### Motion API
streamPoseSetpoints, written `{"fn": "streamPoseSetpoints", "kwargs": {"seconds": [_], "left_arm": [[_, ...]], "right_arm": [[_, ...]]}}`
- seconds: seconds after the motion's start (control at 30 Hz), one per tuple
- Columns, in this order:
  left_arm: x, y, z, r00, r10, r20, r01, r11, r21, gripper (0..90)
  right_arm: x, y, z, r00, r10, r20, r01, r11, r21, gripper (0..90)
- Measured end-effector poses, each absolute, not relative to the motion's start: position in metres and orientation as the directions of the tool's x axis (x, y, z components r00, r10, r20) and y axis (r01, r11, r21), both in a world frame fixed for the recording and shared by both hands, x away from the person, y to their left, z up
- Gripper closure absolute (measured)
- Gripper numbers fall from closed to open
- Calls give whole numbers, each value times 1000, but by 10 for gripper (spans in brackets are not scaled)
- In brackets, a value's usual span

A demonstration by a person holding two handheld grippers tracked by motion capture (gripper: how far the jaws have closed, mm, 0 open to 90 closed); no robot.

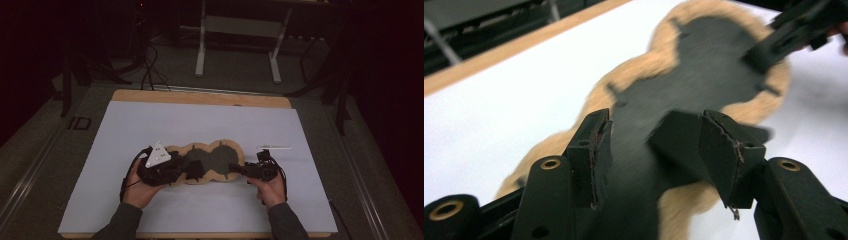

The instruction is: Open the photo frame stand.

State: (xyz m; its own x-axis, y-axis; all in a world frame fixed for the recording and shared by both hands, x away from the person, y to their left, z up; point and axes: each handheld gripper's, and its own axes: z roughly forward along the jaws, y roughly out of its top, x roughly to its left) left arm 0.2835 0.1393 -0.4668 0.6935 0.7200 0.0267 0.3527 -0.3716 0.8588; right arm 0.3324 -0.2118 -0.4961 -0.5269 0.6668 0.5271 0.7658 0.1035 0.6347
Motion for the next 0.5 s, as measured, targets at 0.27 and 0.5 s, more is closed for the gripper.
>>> {"fn": "streamPoseSetpoints", "kwargs": {"seconds": [0.27, 0.5], "left_arm": [[297, 164, -474, 644, 765, -17, 433, -346, 833, 434], [305, 179, -483, 601, 797, -55, 490, -314, 813, 383]], "right_arm": [[332, -212, -496, -534, 670, 515, 760, 115, 639, 495], [332, -211, -496, -537, 674, 508, 759, 122, 640, 494]]}}
